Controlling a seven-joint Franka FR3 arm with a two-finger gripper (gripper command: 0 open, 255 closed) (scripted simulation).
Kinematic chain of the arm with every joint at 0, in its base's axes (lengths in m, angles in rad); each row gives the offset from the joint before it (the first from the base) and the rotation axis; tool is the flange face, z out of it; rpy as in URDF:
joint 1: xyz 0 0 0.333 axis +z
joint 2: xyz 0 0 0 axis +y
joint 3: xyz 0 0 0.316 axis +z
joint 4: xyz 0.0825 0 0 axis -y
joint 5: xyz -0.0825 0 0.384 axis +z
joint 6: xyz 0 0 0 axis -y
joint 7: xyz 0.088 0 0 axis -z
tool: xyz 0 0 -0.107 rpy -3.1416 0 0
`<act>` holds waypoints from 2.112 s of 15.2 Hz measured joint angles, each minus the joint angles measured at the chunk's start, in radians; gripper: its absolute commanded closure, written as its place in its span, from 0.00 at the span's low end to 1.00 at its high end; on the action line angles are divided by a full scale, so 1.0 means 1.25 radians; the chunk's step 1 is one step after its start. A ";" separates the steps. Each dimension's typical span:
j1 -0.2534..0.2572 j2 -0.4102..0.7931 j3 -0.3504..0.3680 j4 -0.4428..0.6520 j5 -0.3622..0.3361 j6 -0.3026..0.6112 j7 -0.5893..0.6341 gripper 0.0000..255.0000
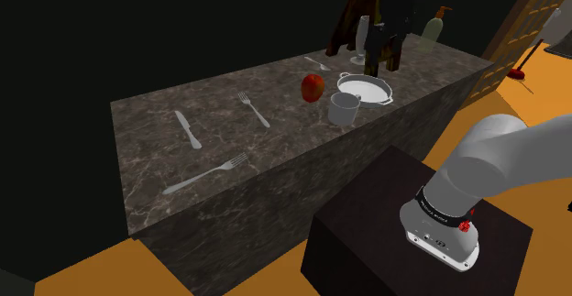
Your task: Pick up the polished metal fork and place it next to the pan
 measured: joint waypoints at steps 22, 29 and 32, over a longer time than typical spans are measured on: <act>0.155 0.459 0.102 0.151 0.025 0.310 -0.204 0.00; 0.205 0.614 0.152 0.244 0.007 0.369 -0.261 0.00; 0.225 0.668 0.172 0.279 -0.004 0.386 -0.289 0.00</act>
